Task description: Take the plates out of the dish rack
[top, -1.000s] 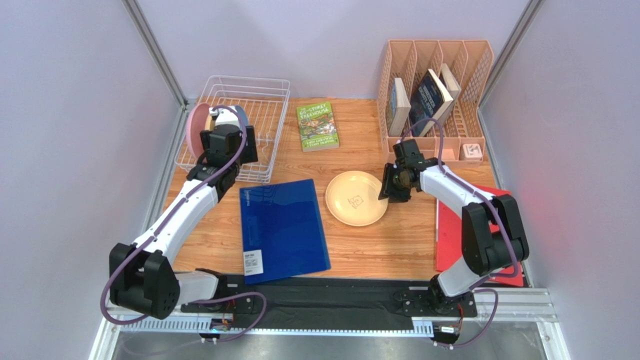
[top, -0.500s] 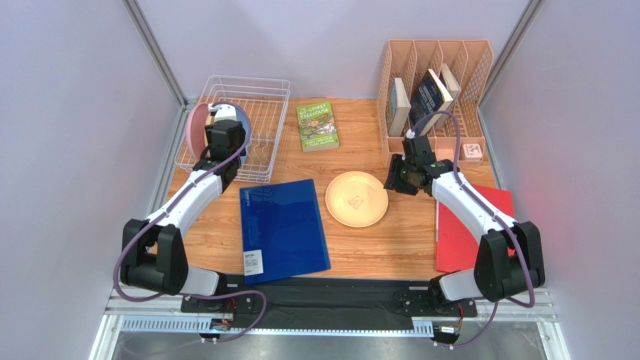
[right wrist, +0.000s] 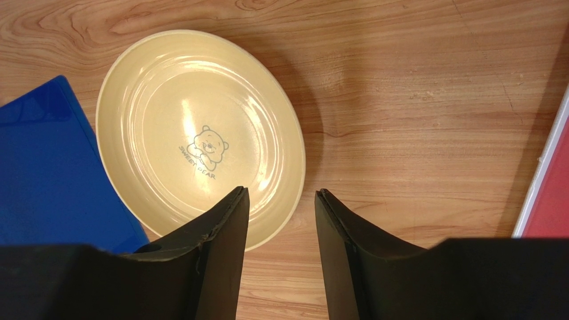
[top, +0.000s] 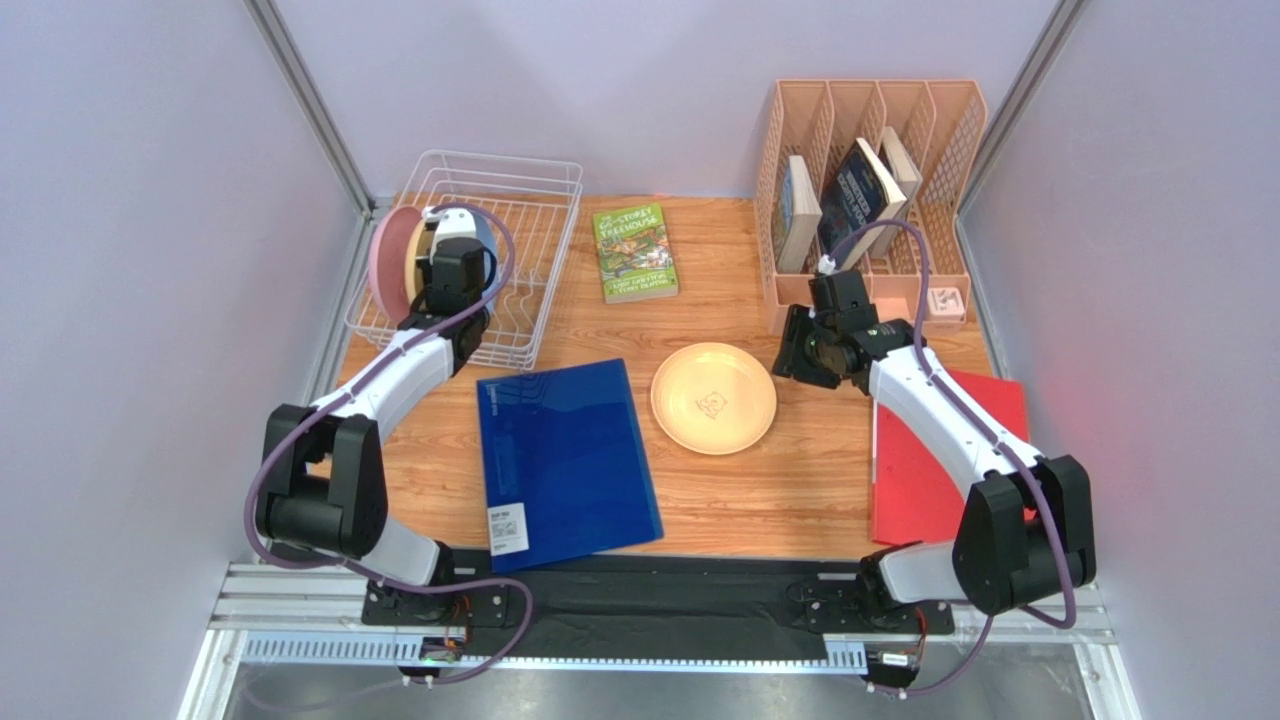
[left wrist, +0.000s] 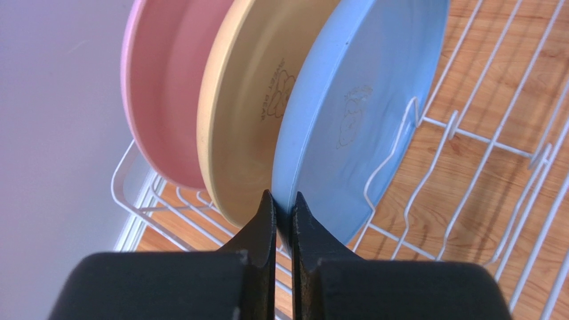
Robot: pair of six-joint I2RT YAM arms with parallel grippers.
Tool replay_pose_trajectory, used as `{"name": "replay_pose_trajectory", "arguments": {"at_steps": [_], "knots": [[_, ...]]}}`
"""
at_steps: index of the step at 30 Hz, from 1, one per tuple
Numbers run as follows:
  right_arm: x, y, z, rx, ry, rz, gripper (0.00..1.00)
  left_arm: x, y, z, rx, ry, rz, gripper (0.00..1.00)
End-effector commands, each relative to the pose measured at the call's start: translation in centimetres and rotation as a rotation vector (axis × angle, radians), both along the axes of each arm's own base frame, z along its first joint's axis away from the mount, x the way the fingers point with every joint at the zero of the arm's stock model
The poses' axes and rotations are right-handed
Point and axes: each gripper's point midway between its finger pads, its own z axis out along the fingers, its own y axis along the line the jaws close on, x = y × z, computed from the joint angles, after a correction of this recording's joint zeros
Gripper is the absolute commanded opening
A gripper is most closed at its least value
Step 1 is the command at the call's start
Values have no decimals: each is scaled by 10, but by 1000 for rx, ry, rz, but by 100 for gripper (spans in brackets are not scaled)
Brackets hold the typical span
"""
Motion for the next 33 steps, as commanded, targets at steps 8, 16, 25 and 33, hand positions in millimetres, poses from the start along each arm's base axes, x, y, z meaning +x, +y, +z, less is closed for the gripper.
{"name": "replay_pose_trajectory", "arguments": {"at_steps": [8,16,25,33], "knots": [[12,10,4,37,-16,17,47,19,-4,45,0,-163,21,0],[11,9,5,35,-16,14,47,15,5,70,216,-199,230,0],[11,10,7,44,-23,15,47,-11,7,120,181,-267,246,0],[16,41,34,196,-142,128,54,-39,-37,130,-96,-199,-53,0]]}}
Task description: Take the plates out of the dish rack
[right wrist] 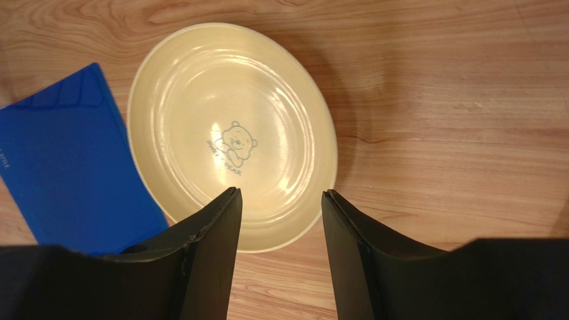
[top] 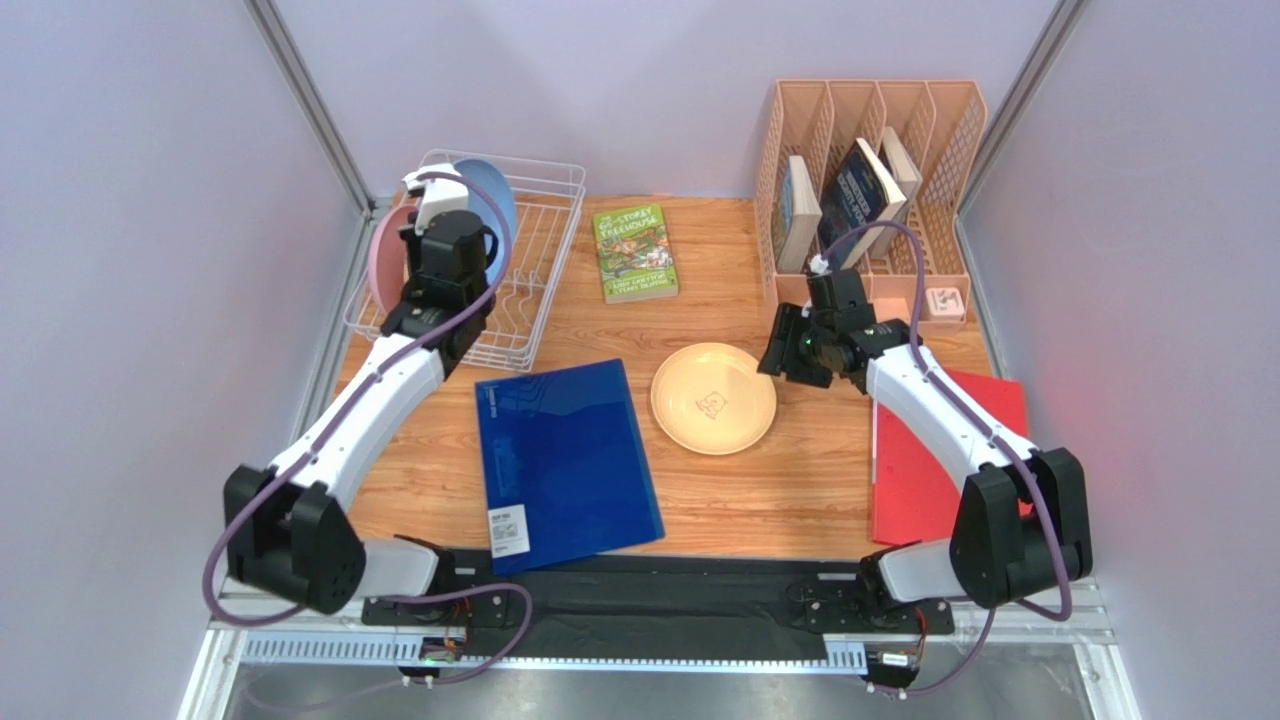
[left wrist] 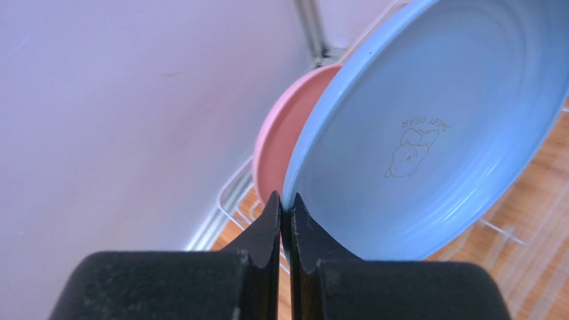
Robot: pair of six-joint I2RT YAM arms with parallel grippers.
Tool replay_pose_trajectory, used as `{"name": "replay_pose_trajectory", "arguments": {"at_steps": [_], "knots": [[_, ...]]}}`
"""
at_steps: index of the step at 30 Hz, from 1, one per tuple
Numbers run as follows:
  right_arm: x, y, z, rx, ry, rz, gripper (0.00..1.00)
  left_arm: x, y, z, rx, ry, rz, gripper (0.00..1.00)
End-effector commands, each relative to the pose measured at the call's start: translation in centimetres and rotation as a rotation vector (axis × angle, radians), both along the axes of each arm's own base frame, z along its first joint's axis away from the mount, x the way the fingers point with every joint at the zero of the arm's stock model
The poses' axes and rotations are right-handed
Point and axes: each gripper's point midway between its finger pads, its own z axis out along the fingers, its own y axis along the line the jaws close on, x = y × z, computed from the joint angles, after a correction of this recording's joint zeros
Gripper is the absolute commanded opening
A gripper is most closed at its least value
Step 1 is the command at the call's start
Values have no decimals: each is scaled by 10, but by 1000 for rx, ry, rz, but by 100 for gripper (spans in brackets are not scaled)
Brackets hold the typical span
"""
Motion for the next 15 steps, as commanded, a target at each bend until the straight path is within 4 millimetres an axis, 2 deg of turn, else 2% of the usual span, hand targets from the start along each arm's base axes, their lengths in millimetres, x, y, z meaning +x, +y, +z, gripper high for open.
{"name": "replay_pose_trajectory", "arguments": {"at_steps": [1,2,3,5,6,7,11,13,15], "knots": [[16,30,47,164,-190,87,54,-14,-51,11,-257,-4,-292,0],[18,34,54,194,-210,93,55,-20,-59,6,-292,18,-342,0],[21,42,64,237,-244,116,55,-22,-77,2,-369,26,-418,0],[25,53,78,298,-286,138,56,-30,-89,-12,-438,67,-462,0],[28,61,90,323,-324,155,57,-33,-104,-17,-507,80,-511,0],[30,66,95,336,-340,164,60,-35,-111,-21,-540,92,-538,0],[35,87,114,388,-405,200,60,-41,-150,-43,-700,155,-667,0],[38,96,119,396,-429,212,60,-45,-173,-48,-759,187,-739,0],[40,105,120,402,-437,226,60,-47,-183,-51,-773,205,-761,0]]}}
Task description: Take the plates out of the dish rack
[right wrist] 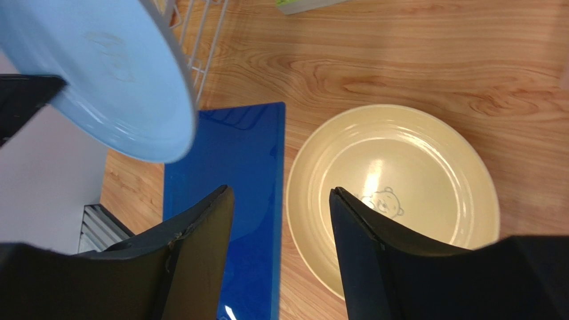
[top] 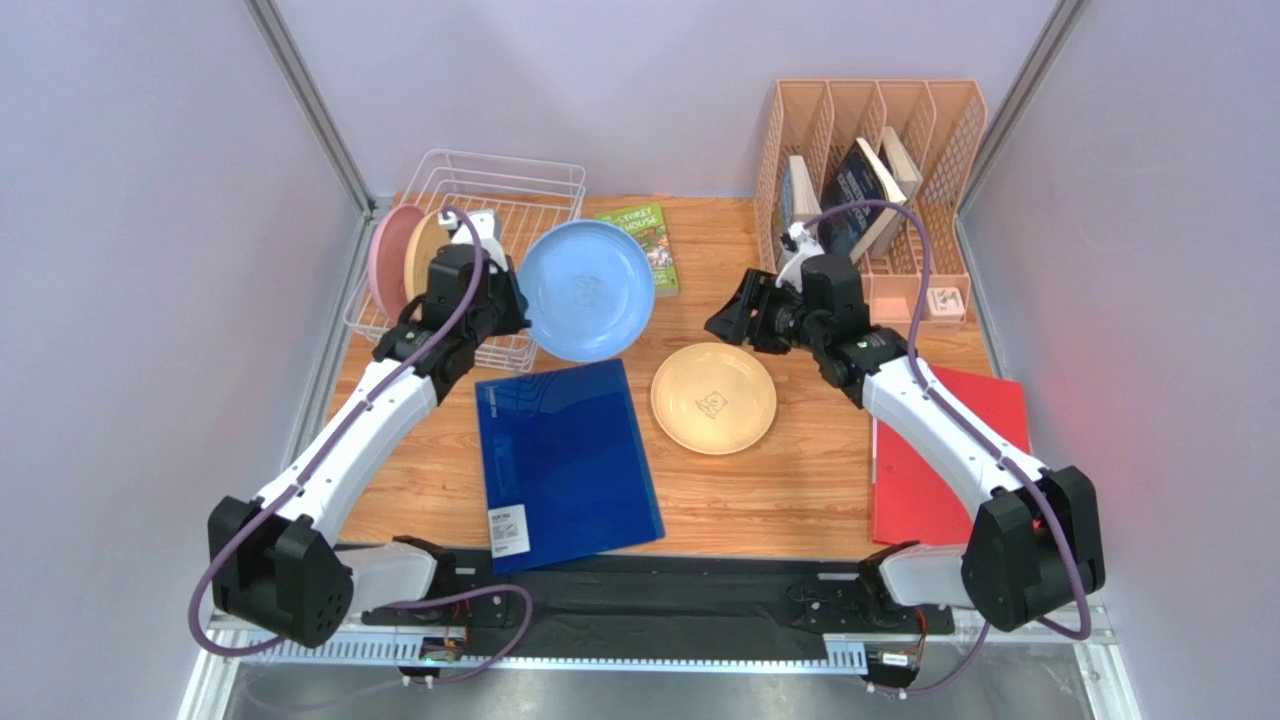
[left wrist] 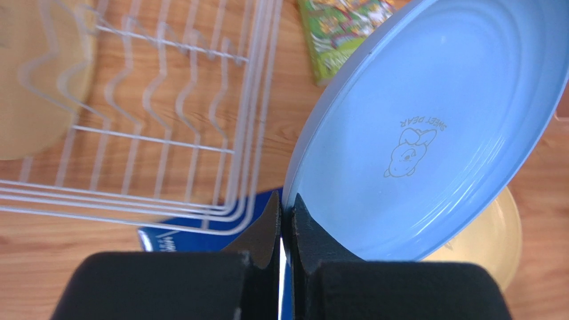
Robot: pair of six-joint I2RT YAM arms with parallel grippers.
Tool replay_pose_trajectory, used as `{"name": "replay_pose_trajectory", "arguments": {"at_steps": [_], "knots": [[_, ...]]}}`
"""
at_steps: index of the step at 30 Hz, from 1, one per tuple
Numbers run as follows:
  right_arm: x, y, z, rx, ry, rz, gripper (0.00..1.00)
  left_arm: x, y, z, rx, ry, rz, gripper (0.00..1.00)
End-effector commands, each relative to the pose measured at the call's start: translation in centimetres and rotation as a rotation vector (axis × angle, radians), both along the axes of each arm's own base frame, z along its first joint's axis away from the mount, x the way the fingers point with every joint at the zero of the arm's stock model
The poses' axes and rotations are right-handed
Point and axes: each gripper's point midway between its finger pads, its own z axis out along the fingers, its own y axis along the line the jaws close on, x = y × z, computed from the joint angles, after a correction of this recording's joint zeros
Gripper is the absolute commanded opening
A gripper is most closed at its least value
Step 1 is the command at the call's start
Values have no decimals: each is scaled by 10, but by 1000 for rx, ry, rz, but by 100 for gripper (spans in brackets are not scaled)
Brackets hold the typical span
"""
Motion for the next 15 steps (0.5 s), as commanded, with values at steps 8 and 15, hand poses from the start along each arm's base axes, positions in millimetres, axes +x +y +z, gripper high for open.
{"name": "replay_pose_trajectory", "arguments": {"at_steps": [8,15], "knots": [[25,46,26,66,-103,64,60,-14,-82,5,-194,44,-221,0],[25,49,8,37,-63,81,0,-17,-87,3,-189,41,-238,0]]}}
